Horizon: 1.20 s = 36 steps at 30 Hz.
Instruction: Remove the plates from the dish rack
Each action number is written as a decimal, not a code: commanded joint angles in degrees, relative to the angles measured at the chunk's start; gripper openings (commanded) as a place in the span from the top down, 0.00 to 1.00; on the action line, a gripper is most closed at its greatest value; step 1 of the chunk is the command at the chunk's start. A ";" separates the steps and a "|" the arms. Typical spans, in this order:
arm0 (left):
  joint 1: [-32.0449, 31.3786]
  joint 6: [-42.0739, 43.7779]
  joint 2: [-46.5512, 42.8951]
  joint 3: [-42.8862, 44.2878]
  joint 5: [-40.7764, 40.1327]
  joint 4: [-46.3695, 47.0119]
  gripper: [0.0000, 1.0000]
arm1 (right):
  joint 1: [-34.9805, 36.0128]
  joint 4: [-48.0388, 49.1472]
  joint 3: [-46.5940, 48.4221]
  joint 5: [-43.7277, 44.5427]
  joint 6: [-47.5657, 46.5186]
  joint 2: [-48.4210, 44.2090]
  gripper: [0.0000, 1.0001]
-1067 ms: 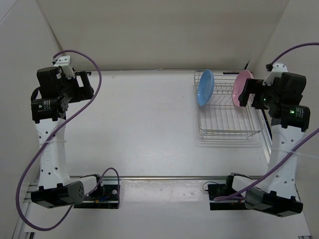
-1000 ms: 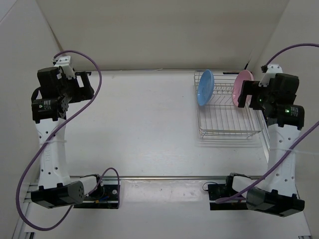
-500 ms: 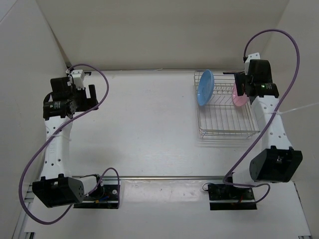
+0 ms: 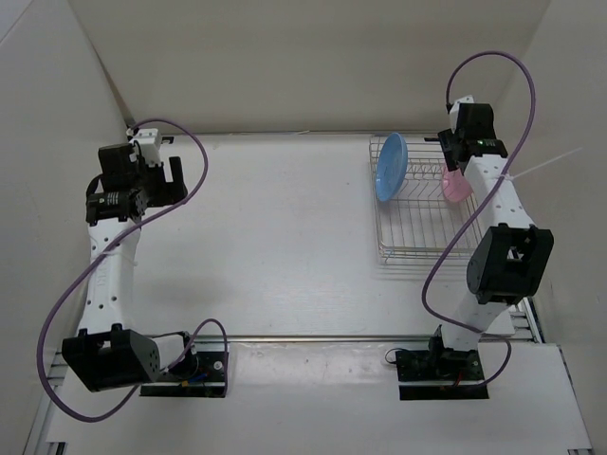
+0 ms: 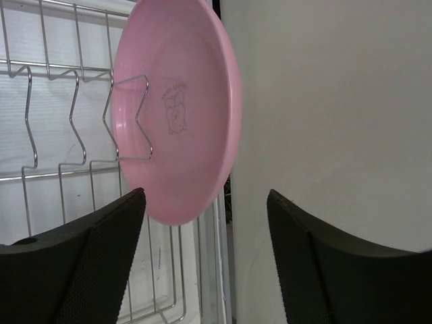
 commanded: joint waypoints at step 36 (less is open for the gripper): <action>1.72 1.57 5.10 -2.25 0.80 7.75 0.00 | -2.48 3.93 11.84 9.35 -1.13 12.80 0.99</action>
